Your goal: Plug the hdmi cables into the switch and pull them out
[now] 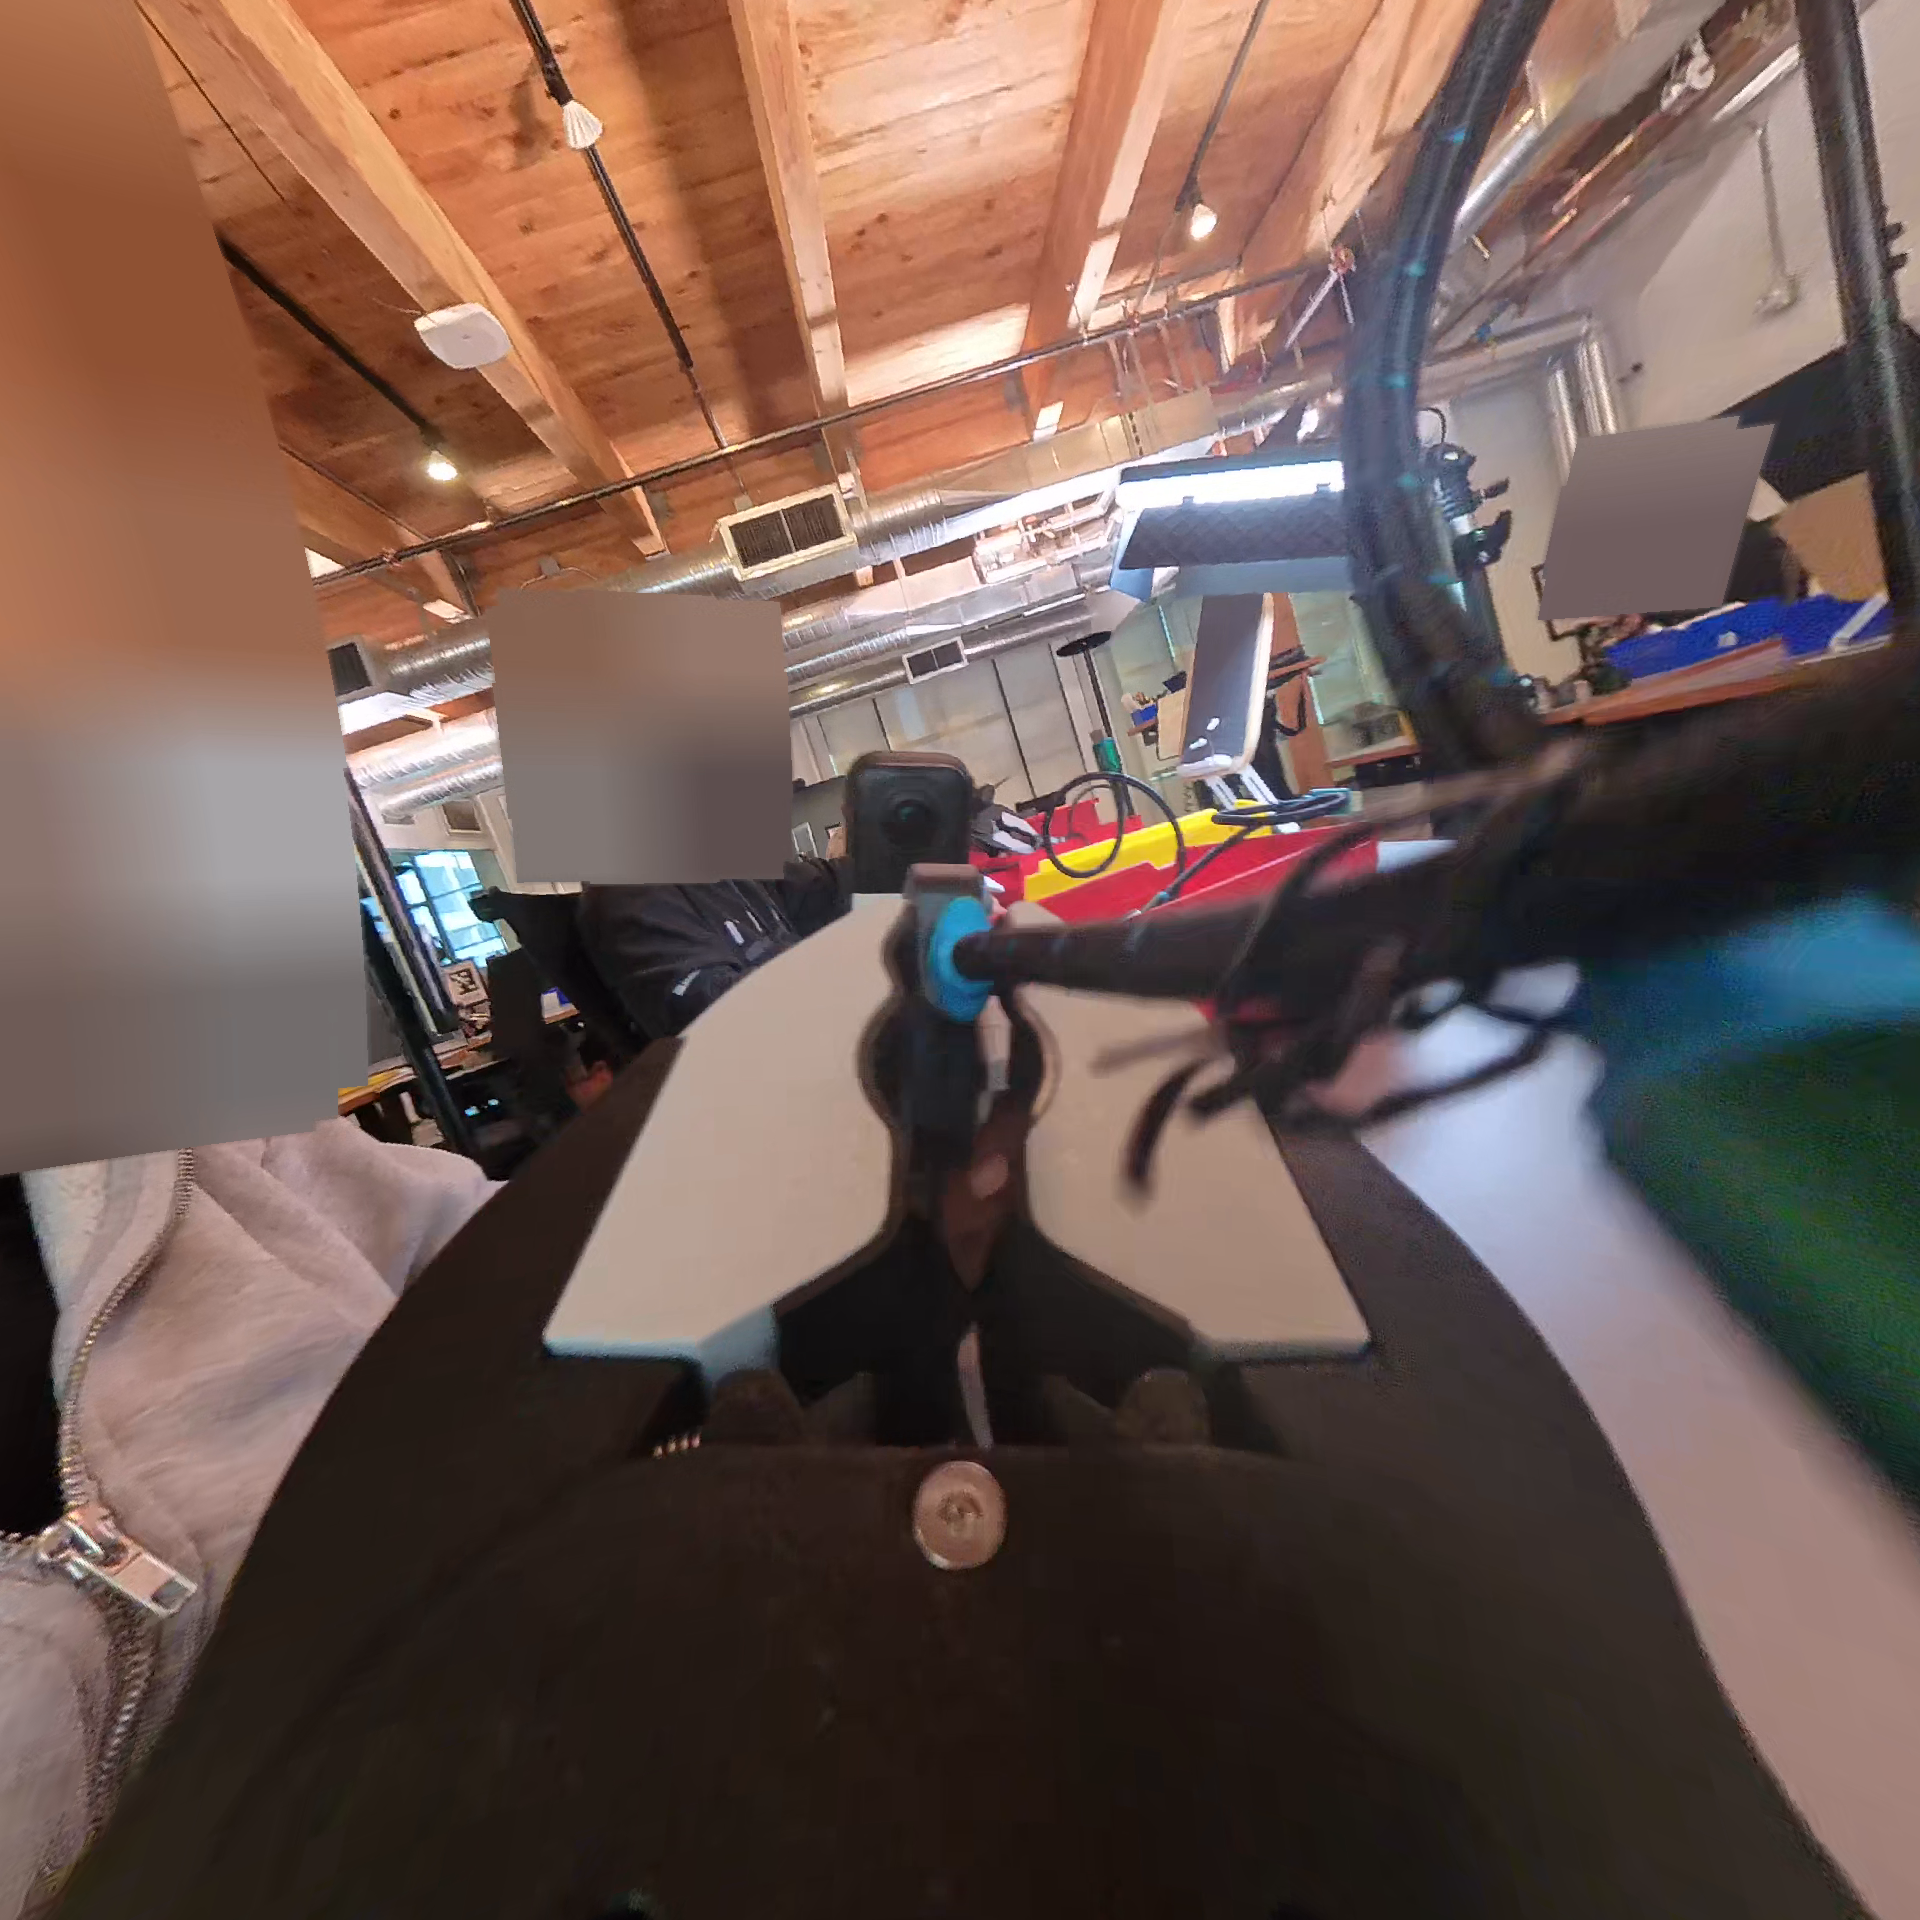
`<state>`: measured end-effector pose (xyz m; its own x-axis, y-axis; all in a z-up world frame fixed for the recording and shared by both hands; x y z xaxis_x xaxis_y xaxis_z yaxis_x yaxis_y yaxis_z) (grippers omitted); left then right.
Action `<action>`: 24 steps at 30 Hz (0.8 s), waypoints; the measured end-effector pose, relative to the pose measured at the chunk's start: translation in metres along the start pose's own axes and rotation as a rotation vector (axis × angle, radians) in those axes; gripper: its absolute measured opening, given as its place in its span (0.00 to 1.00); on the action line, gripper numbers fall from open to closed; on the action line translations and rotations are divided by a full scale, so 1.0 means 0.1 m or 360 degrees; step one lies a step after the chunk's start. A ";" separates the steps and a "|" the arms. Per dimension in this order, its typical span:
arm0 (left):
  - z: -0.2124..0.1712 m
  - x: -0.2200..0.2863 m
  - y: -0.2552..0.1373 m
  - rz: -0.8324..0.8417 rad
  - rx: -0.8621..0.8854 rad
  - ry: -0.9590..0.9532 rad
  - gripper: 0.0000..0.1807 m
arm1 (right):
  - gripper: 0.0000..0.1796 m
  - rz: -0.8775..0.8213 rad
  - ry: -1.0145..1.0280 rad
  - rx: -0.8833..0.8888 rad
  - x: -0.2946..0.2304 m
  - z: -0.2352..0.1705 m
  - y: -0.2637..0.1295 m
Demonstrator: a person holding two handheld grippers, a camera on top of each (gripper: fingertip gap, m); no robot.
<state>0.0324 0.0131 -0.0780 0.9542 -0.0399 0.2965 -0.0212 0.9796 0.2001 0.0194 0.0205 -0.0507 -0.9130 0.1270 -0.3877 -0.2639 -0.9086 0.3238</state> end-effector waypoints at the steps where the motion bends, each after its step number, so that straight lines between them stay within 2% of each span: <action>1: -0.02 0.01 0.01 -0.0008 -0.0020 0.0015 0.07 | 0.07 0.0014 -0.0027 0.0000 -0.01 0.00 -0.01; 10: 0.10 0.08 0.05 -0.0043 0.0062 0.0067 0.07 | 0.06 0.0096 -0.0226 -0.0166 -0.08 0.08 -0.06; 24: 0.42 0.43 0.06 -0.0101 0.0286 0.0565 0.07 | 0.06 0.0231 -0.0474 -0.0105 -0.47 0.23 -0.03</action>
<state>0.0614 0.0092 -0.0251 0.9984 0.0022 -0.0565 0.0193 0.9259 0.3772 0.0556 0.0270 -0.0135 -0.9930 0.0961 -0.0691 -0.1125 -0.9484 0.2966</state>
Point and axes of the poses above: each gripper's, where its closed fingertips meet, y out along the fingers, z out of its top, x = y × z across the jaws, the point moved 1 cm from there along -y, back along the fingers, and after that the axes turned 12 degrees about -z, right-handed, at the moved point
